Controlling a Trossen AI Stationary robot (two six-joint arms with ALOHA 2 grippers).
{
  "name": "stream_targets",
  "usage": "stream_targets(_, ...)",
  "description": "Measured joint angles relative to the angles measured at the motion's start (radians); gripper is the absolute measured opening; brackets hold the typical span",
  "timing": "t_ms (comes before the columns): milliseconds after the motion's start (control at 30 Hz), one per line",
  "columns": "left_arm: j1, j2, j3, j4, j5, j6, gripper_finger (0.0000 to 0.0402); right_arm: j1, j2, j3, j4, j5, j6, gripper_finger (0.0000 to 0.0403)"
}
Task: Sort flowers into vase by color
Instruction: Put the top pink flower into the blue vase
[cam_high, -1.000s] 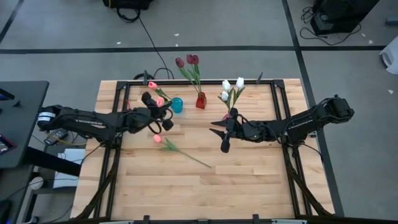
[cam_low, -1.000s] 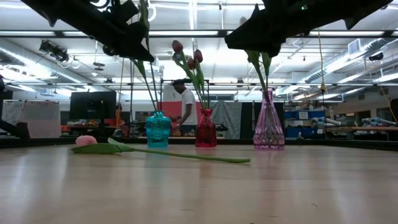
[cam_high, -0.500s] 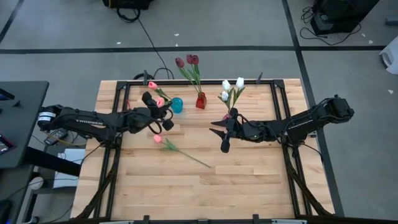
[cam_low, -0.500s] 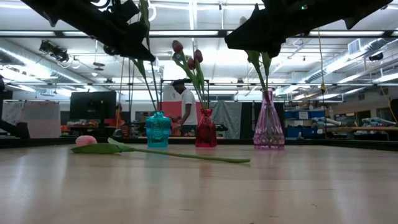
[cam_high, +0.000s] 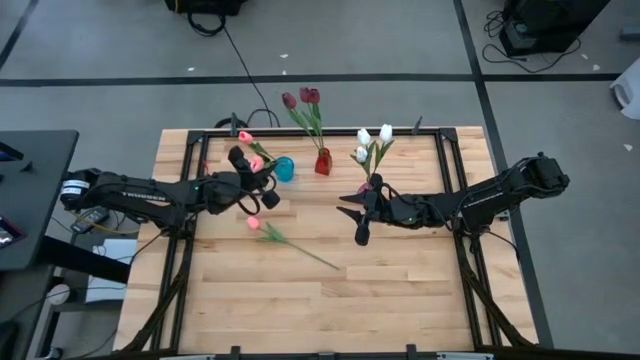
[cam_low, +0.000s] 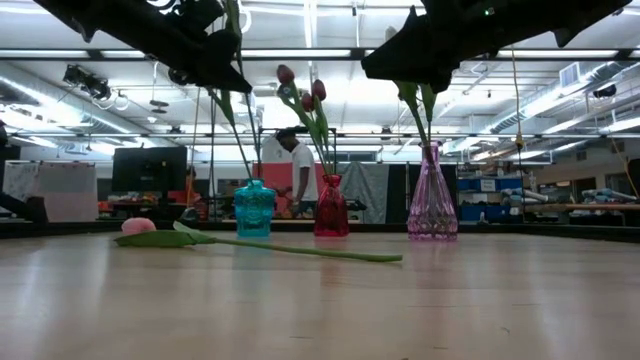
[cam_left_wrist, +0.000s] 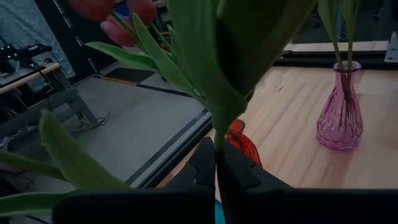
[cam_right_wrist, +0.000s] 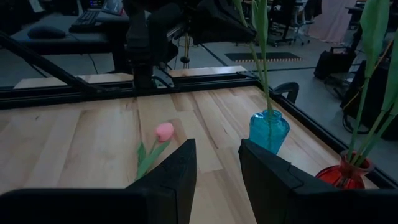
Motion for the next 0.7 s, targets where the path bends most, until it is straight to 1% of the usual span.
stream_targets(233,0.003,-0.002,0.052,-0.085,-0.001,0.005,0.0005,0.000,0.000,0.000,0.000,0.000,0.000,0.0135)
stream_targets(400,0.049,-0.002,0.050,-0.141,0.004,-0.033,0.0005,0.000,0.000,0.000,0.003,0.000,0.000,0.0135)
stream_targets(467,0.081,0.003,0.050,-0.161,0.052,-0.056,0.0005,0.000,0.000,0.000,0.003,0.000,0.000,0.0135)
stream_targets(633,0.159,0.056,0.049,-0.117,0.219,-0.069,0.0005,0.000,0.000,0.000,0.005,0.000,0.004,0.0135)
stream_targets(700,0.191,0.085,0.049,-0.117,0.254,-0.082,0.0005,0.001,0.000,0.000,0.005,0.000,0.010,0.0135)
